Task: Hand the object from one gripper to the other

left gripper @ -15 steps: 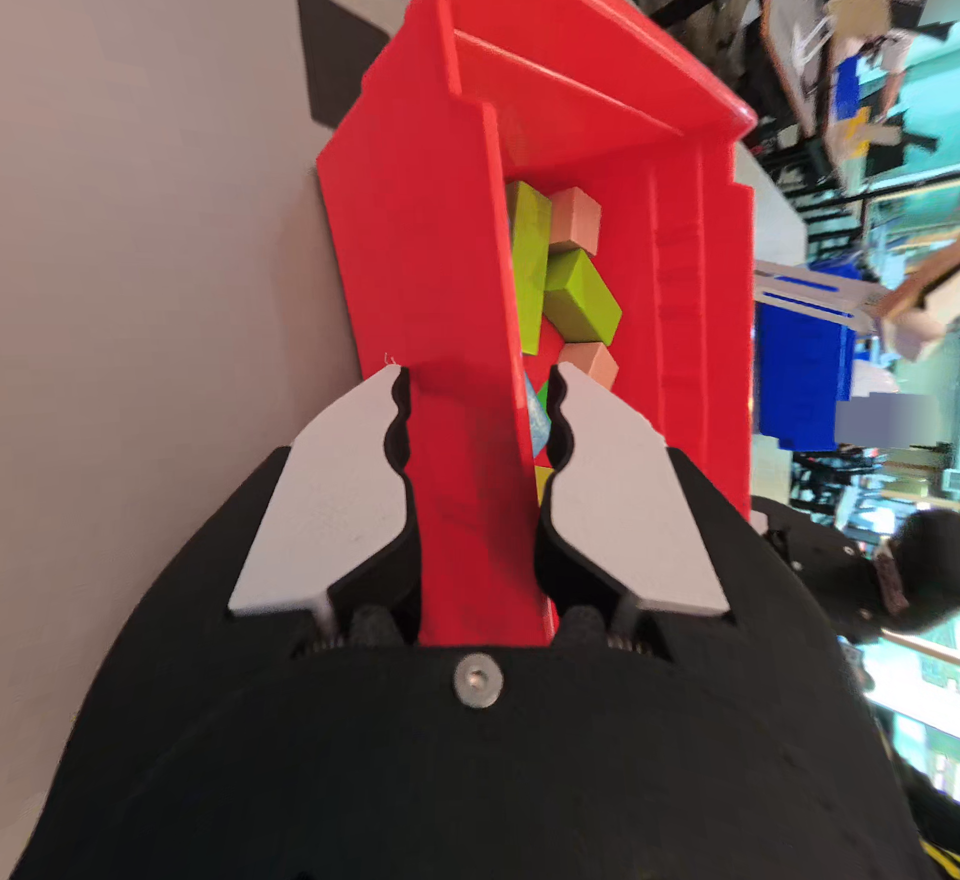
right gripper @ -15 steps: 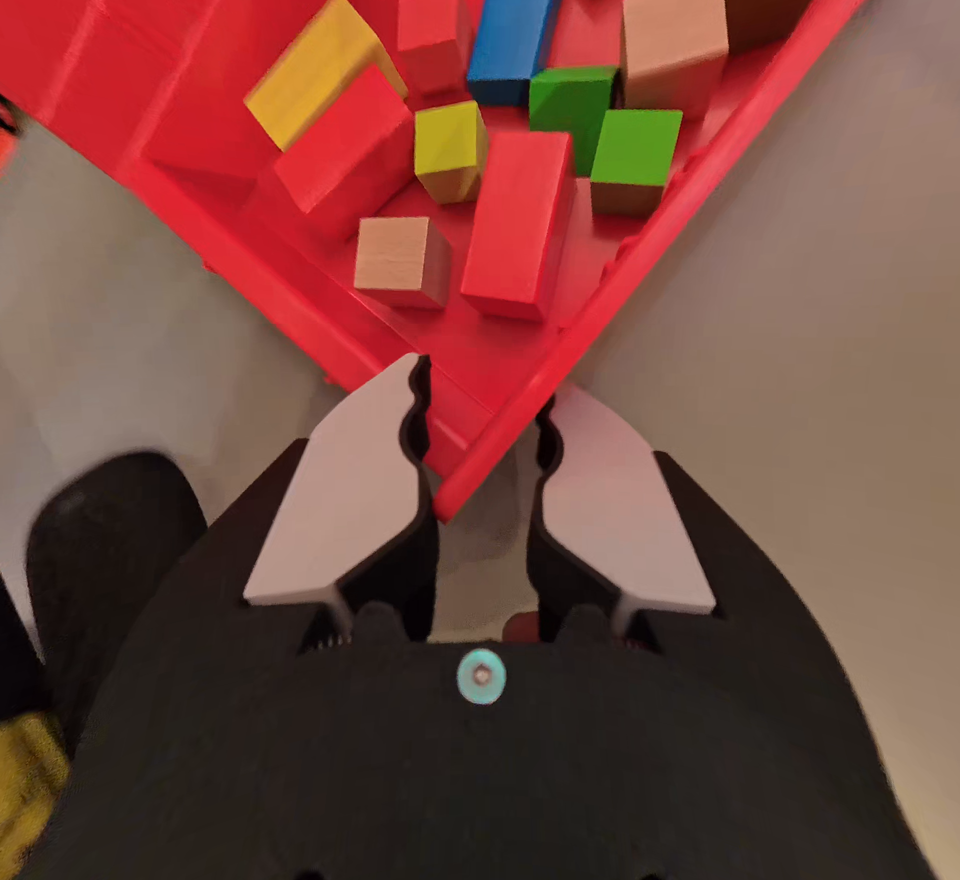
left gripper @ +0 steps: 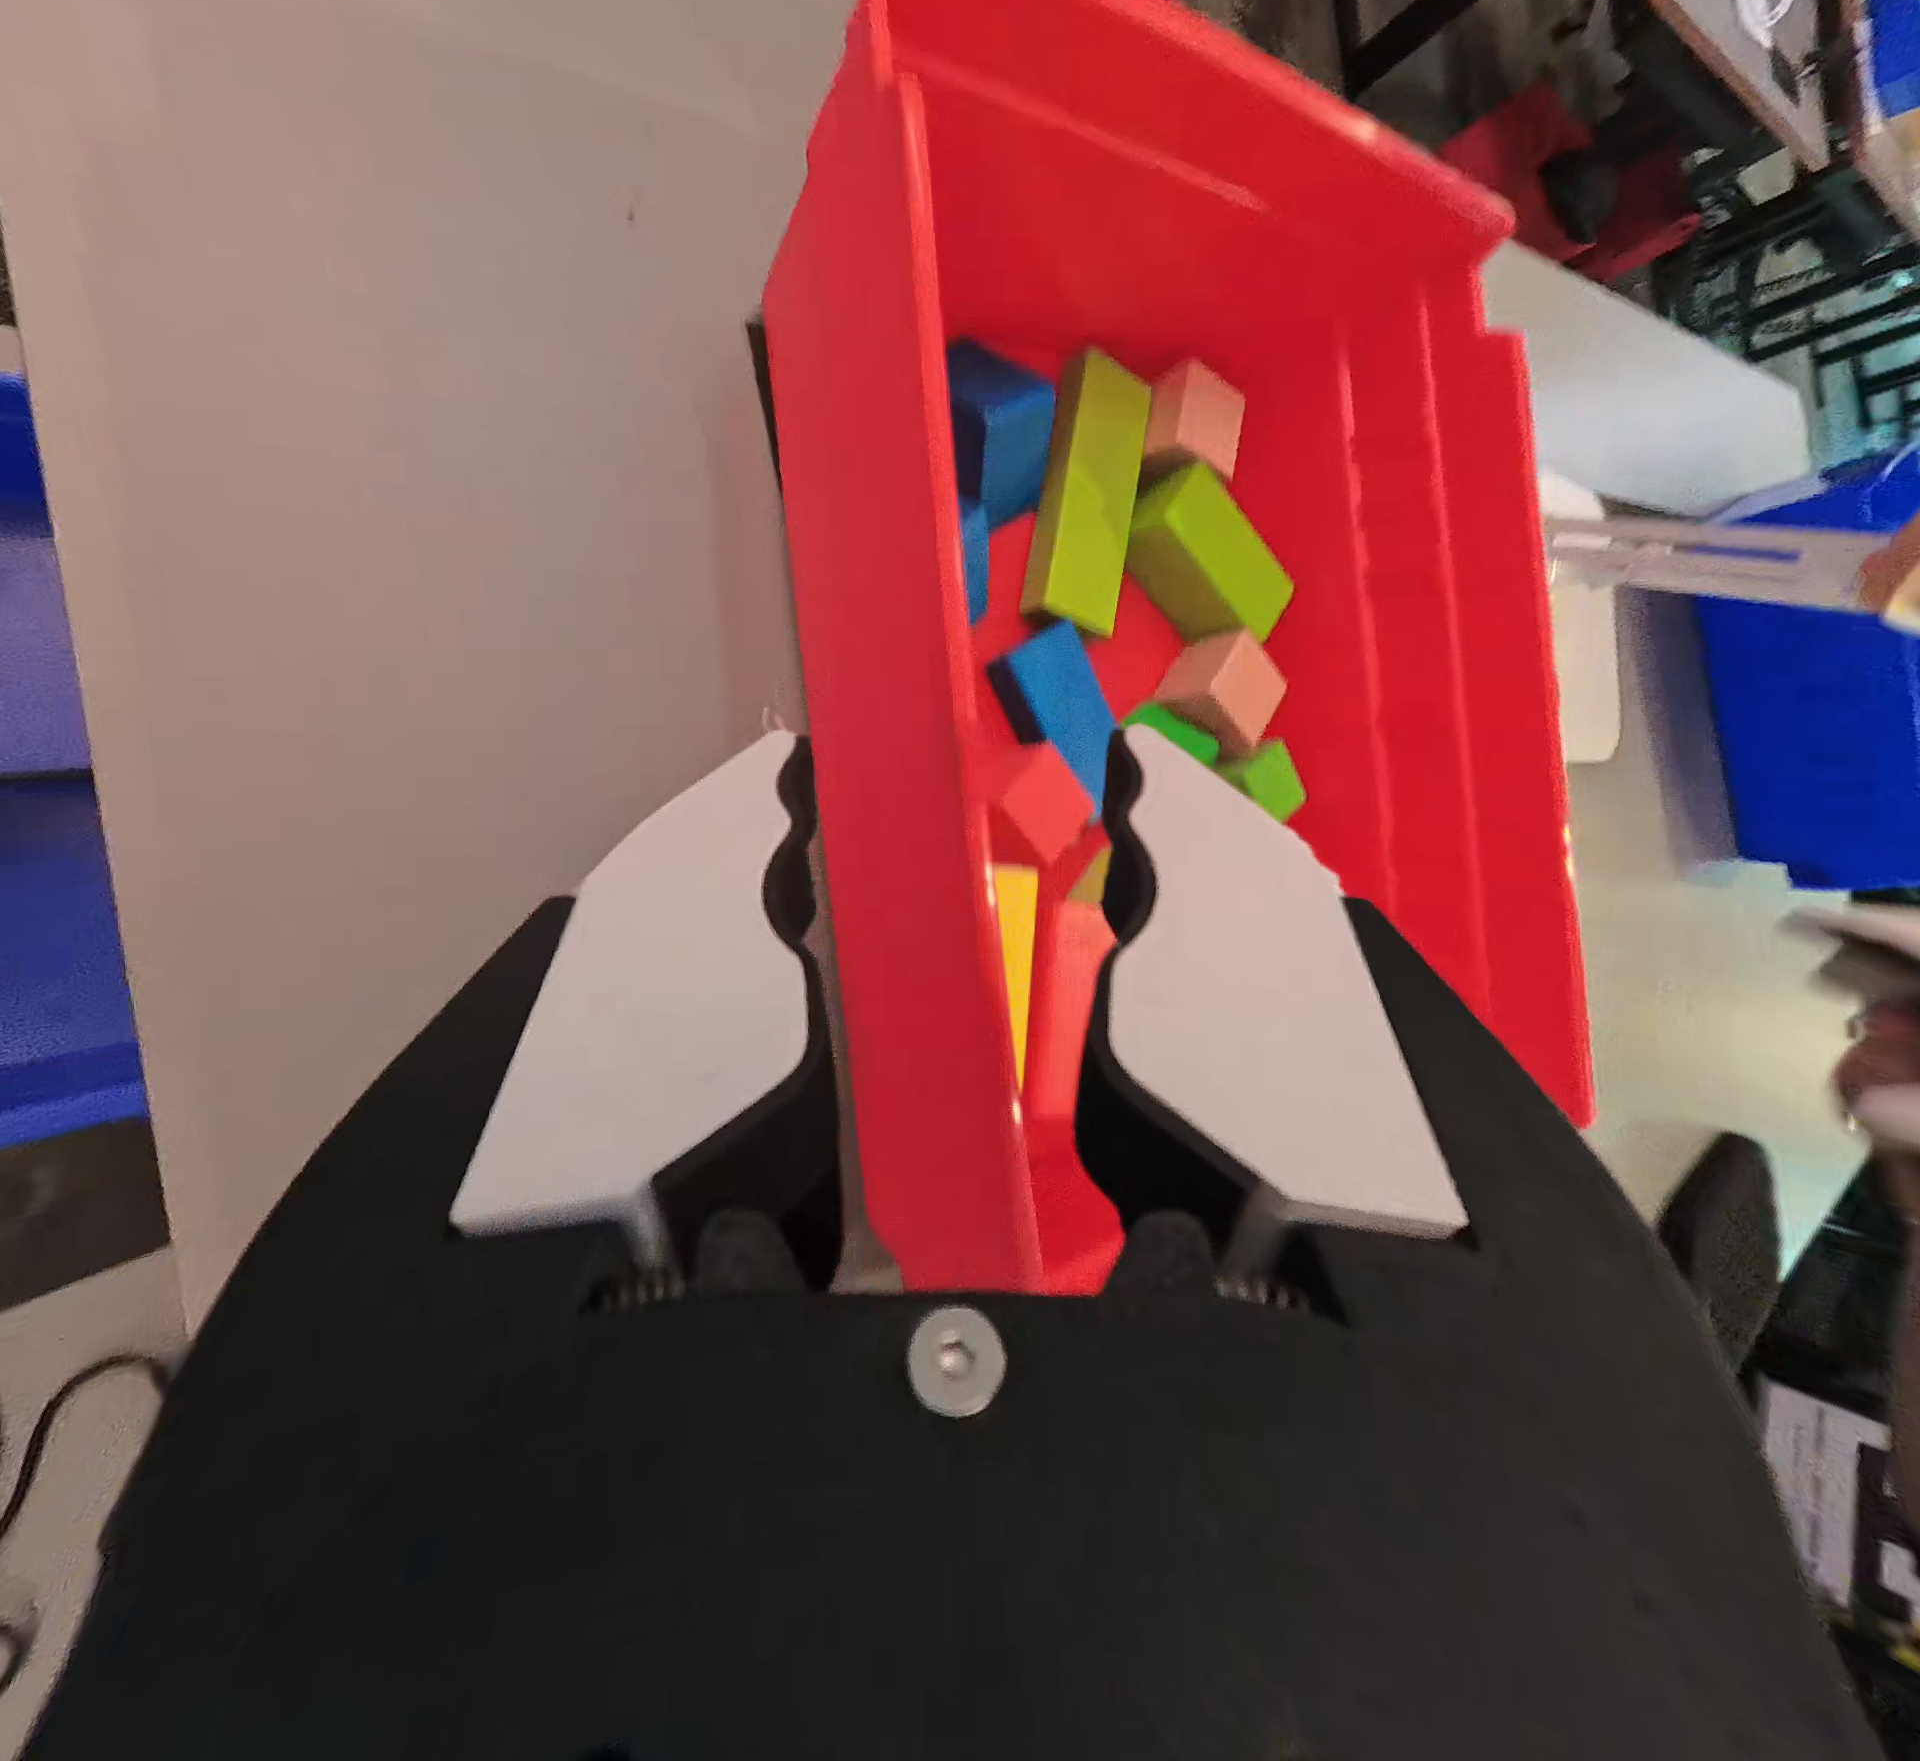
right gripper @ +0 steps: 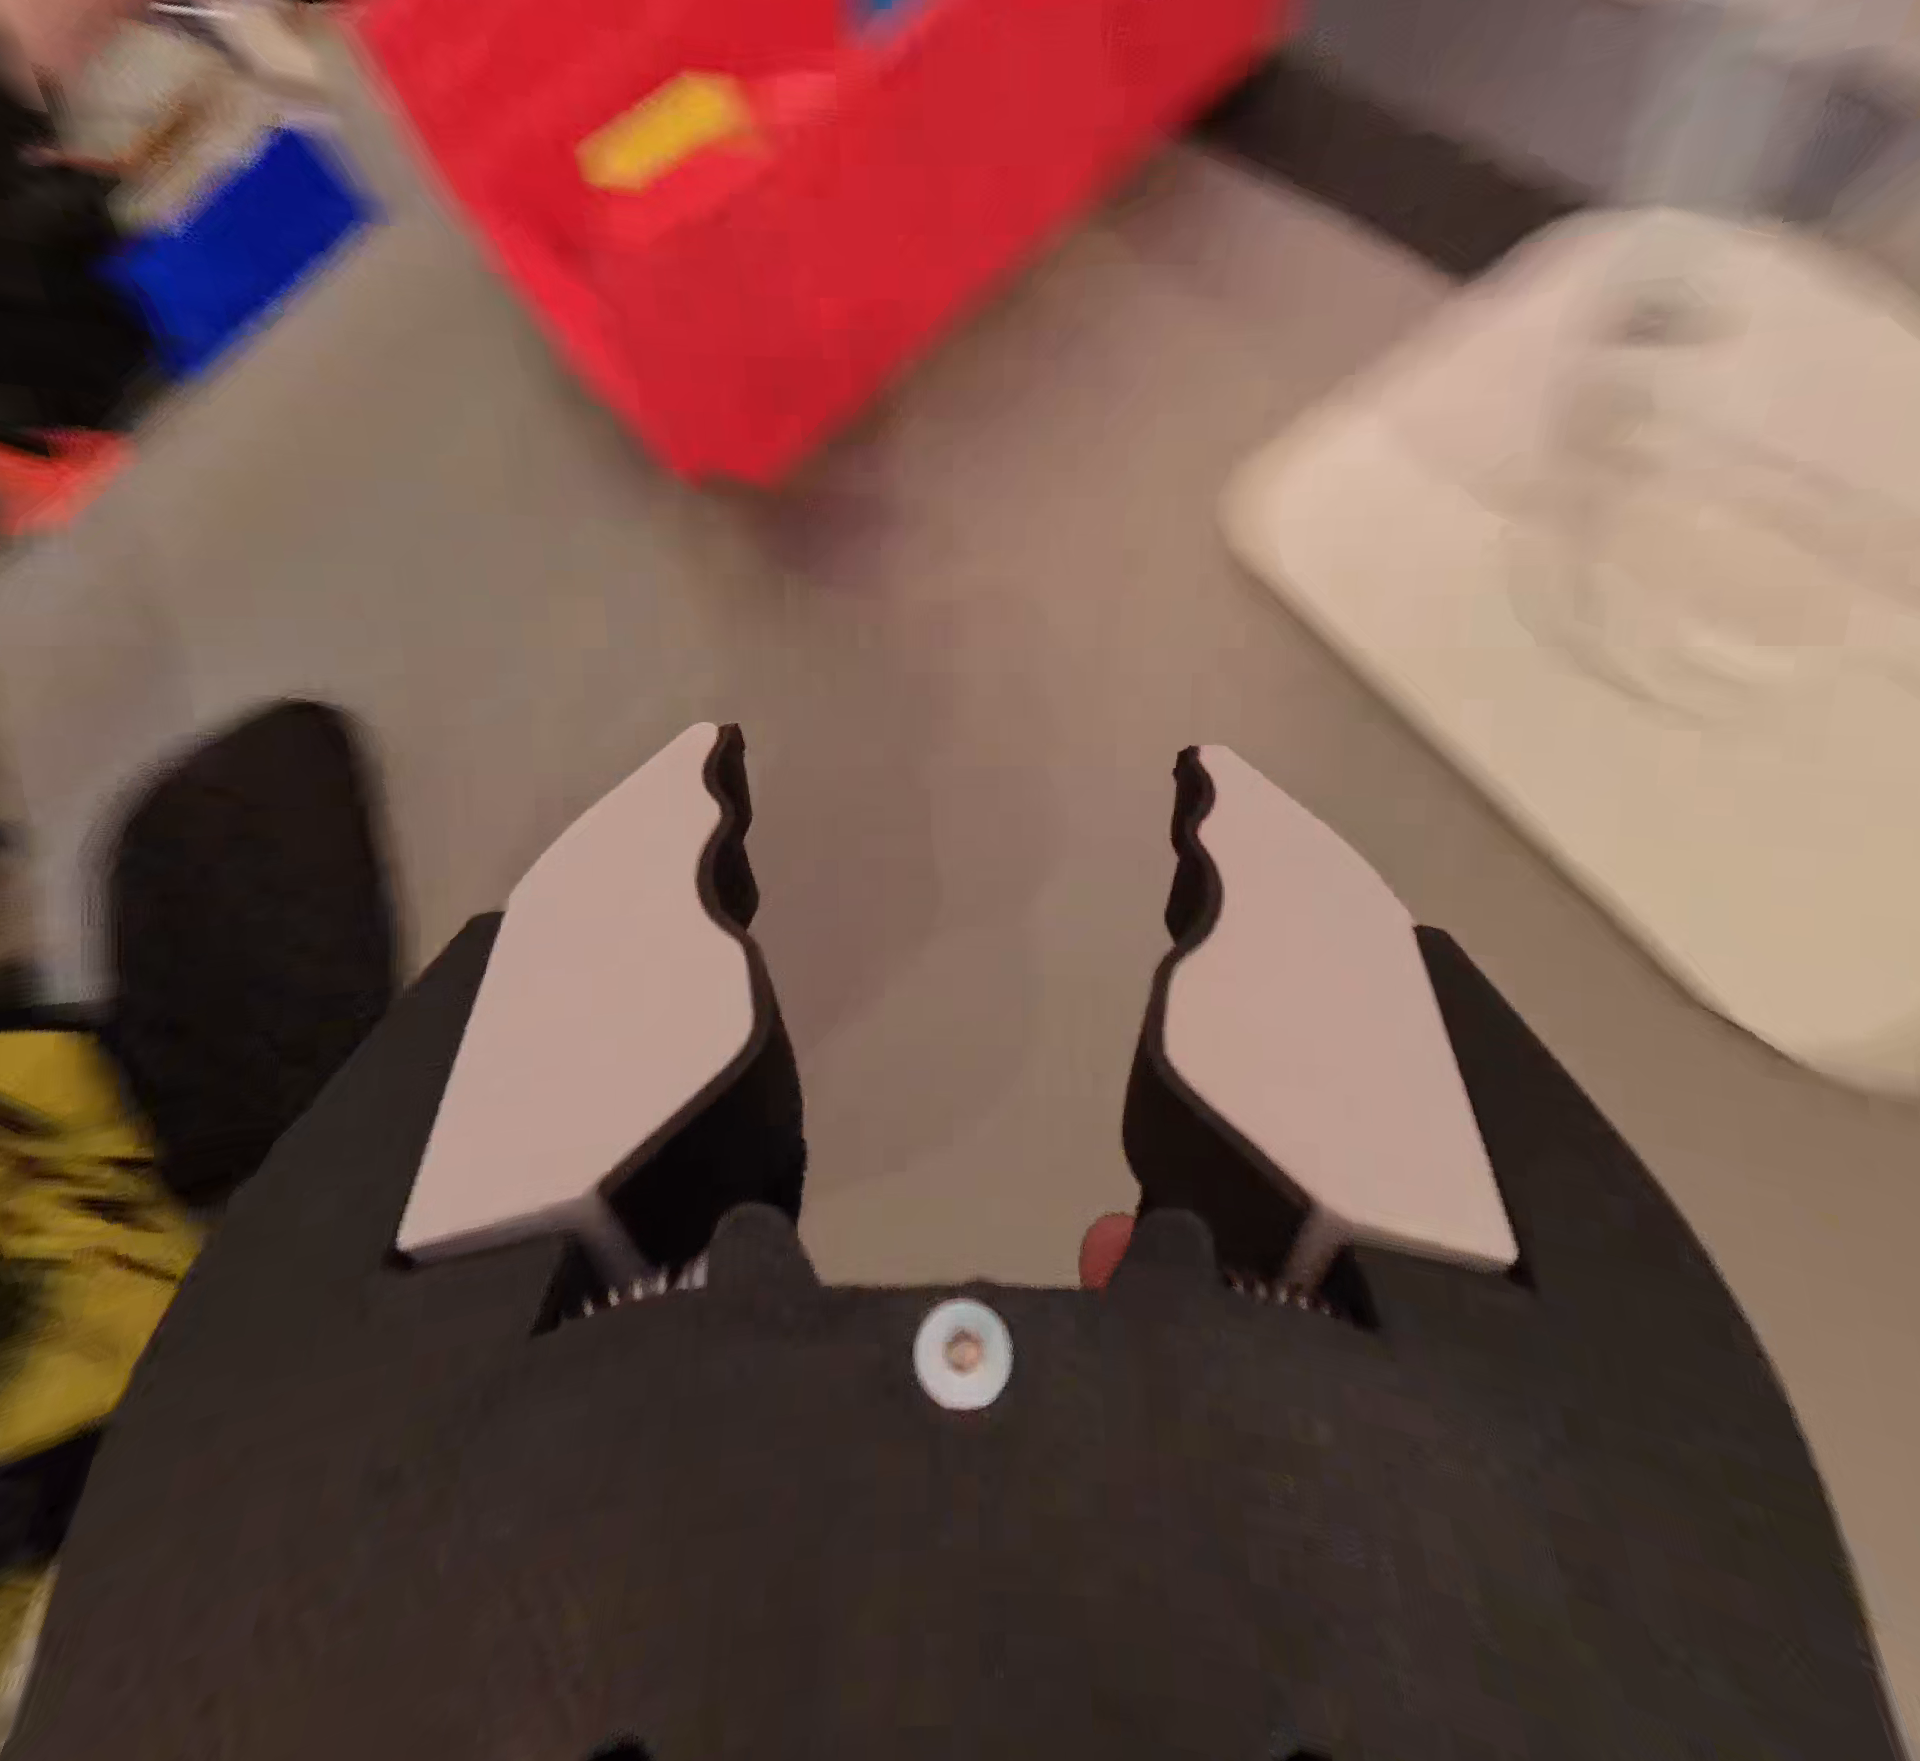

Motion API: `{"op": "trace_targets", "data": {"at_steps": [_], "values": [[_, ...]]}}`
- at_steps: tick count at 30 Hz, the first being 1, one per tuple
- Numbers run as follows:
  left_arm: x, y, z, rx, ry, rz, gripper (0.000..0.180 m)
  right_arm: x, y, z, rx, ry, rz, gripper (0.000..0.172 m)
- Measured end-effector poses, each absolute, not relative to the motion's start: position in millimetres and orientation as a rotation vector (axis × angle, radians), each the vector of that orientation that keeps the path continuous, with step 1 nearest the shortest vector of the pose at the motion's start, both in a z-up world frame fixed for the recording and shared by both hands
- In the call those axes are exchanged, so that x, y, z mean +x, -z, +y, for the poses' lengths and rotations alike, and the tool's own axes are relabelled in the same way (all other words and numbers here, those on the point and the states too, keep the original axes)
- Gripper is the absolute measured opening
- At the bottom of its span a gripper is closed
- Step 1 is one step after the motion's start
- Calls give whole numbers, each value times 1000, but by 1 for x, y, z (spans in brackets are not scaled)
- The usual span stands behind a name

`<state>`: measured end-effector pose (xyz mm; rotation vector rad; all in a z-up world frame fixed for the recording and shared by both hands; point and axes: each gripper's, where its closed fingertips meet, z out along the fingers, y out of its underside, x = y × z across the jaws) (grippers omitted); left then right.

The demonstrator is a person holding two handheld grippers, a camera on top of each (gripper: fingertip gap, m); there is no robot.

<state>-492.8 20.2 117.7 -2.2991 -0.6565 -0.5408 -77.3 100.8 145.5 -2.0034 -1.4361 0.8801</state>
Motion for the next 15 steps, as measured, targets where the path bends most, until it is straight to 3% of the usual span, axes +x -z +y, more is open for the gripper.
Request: {"op": "trace_targets", "data": {"at_steps": [5,8,11,13,15], "values": [[-454,-98,-30,-2408,417,-655,57,148,-144,263,-2214,-219,-1062,82],[-434,-84,-40,-2456,387,-658,54,212,-114,296,-2377,-217,-1011,77],[-428,-67,-41,-2507,352,-708,46,220,-80,292,-2512,-356,-1073,48],[-436,-60,-44,-2548,254,-730,26,215,-81,291,-2487,-385,-1080,15],[-440,-57,-45,-2530,232,-784,18,218,-80,292,-2487,-296,-1076,9]]}}
